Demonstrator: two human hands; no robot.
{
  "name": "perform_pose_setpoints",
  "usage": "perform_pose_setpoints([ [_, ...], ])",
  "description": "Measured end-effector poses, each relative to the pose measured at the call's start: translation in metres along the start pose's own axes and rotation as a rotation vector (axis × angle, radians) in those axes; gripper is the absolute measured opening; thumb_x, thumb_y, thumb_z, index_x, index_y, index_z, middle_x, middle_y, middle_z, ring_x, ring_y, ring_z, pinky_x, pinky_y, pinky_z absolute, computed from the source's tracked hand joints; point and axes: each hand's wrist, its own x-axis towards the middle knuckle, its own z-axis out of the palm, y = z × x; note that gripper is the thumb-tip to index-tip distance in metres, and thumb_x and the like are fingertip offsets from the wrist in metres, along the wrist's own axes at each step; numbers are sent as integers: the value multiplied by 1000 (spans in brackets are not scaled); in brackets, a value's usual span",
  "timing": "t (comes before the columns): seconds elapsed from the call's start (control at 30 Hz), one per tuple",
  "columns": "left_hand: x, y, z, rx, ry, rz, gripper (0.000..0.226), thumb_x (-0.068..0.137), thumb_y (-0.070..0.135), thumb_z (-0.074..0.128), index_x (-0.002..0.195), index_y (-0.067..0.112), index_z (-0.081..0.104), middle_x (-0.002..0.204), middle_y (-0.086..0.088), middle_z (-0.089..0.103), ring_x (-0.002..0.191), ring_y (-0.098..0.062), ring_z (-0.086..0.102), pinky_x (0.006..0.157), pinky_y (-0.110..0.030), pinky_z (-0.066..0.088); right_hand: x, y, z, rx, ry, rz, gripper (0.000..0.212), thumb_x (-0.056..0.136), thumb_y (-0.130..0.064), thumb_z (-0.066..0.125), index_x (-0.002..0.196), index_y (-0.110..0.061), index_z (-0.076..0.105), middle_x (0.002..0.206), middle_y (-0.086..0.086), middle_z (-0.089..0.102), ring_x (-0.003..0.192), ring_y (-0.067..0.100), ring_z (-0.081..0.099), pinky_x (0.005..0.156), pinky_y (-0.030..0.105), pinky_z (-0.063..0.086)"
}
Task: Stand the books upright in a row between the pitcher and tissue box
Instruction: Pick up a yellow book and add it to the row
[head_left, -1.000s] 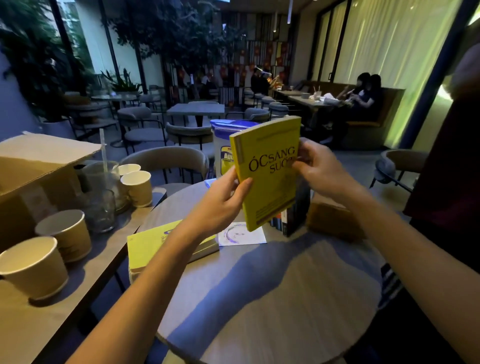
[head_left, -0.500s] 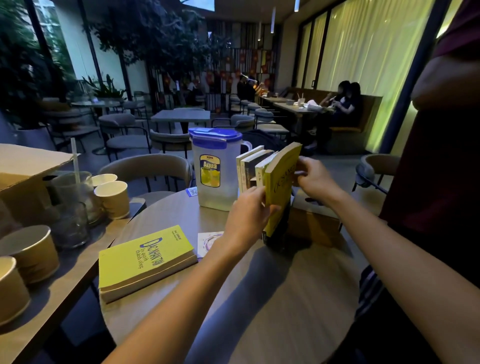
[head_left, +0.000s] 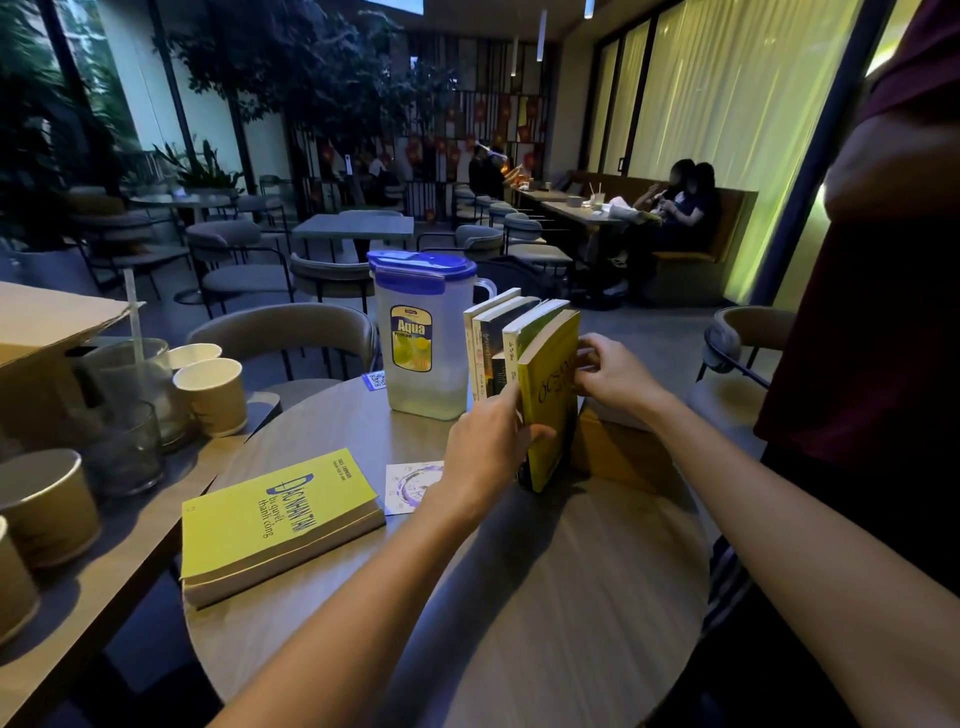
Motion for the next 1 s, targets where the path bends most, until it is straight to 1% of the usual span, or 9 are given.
perform_pose_setpoints([
  [0.1, 0, -3, -9, -3, 51, 16, 38, 89, 44, 67, 114, 16, 59, 98, -4, 73, 84, -22, 71, 71, -43, 60, -2, -2, -3, 64, -1, -12, 52, 95, -9, 65, 142, -11, 45, 127, 12, 62, 118, 29, 62, 93, 41, 56],
  [0.17, 4, -5, -19, -23, 117, 26, 31, 90, 39, 68, 105, 15, 57, 93, -2, 70, 78, -20, 68, 66, -41, 60, -5, -6, -6, 86, 10, -62, 58, 93, -14, 70, 144, -15, 42, 125, 7, 60, 114, 25, 63, 84, 31, 57],
  [0.23, 10, -5, -30, -43, 172, 57, 36, 88, 33, 72, 115, 19, 53, 101, -1, 67, 80, -17, 66, 67, -39, 60, -9, -12, -9, 48, 12, -145, 68, 90, -20, 74, 147, -20, 38, 133, 3, 54, 114, 22, 62, 79, 25, 55],
  [0.3, 16, -5, -39, -1, 210, 128, 57, 84, 29, 77, 132, 25, 46, 115, -2, 61, 91, -18, 64, 70, -37, 60, -12, -18, -10, -48, 17, -238, 77, 86, -28, 77, 150, -27, 35, 143, 2, 46, 116, 20, 59, 81, 24, 53],
  [0.4, 28, -6, -44, 188, 212, 217, 80, 78, 33, 82, 147, 23, 42, 137, -10, 50, 122, -27, 50, 91, -39, 52, -20, -29, -8, -154, 4, -359, 74, 83, -39, 78, 147, -25, 43, 149, -1, 41, 125, 15, 50, 97, 31, 51],
  [0.5, 39, -7, -47, 314, 126, 256, 77, 79, 33, 81, 147, 22, 45, 153, -15, 39, 142, -36, 32, 108, -51, 41, -26, -35, -1, -206, -37, -362, 77, 81, -47, 78, 147, -23, 45, 155, 1, 34, 137, 16, 40, 111, 39, 43],
  [0.6, 45, -8, -45, 323, 77, 268, 72, 80, 32, 79, 144, 24, 46, 156, -11, 38, 145, -36, 28, 111, -53, 39, -26, -33, 7, -250, -16, -333, 86, 79, -46, 80, 150, -24, 38, 162, 4, 25, 144, 23, 35, 114, 47, 41],
  [0.77, 50, -7, -45, 302, 86, 302, 63, 79, 35, 79, 135, 23, 53, 148, -6, 47, 138, -33, 35, 106, -49, 43, -24, -21, 19, -356, 44, -309, 96, 77, -48, 81, 153, -34, 24, 166, 0, 8, 145, 31, 35, 106, 52, 47],
  [1.0, 52, -6, -46, 266, 55, 328, 63, 79, 31, 80, 134, 17, 55, 140, -6, 55, 133, -32, 42, 104, -46, 45, -22, -14, 27, -350, 81, -315, 97, 78, -46, 81, 153, -32, 21, 168, 0, 5, 147, 33, 32, 108, 54, 41],
])
